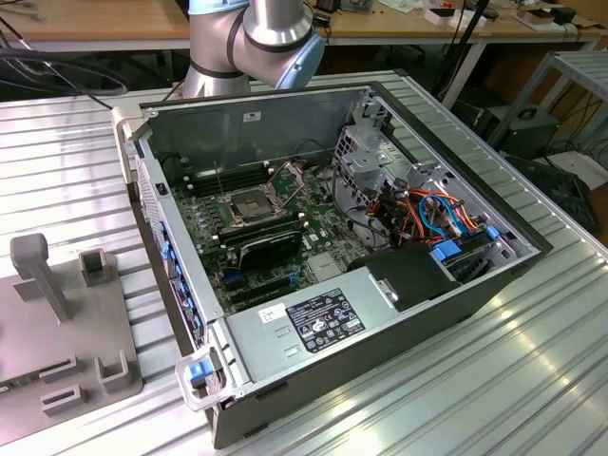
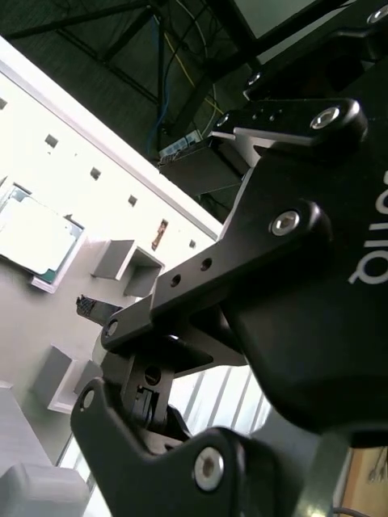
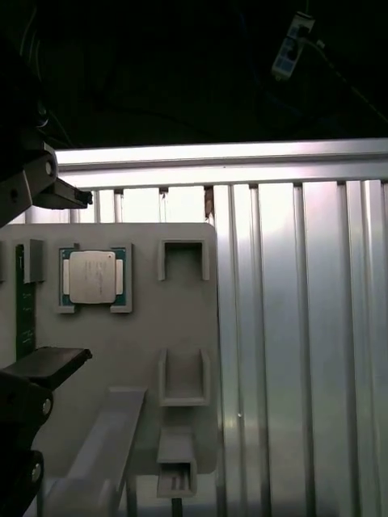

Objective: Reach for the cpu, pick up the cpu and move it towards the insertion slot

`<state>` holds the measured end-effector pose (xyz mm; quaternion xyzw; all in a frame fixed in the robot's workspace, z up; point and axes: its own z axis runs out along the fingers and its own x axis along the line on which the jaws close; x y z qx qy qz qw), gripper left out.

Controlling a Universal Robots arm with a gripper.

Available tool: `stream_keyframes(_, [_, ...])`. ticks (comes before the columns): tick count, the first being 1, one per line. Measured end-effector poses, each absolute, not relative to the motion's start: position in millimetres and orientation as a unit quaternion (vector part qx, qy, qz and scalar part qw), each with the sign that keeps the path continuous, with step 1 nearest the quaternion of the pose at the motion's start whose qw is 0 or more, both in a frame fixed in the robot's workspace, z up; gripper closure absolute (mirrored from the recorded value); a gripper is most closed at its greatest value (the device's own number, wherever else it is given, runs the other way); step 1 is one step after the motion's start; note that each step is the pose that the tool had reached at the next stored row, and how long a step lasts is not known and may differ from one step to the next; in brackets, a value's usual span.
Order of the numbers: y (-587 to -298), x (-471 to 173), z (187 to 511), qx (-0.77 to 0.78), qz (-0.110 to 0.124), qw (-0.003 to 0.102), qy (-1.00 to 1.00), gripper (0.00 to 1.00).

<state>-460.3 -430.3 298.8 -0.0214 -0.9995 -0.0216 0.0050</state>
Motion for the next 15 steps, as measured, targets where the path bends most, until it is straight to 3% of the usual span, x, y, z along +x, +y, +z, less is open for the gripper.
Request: stream_keyframes(15, [-436.0, -459.5, 270.0, -0.026, -0.022, 0.005, -0.999, 0.22])
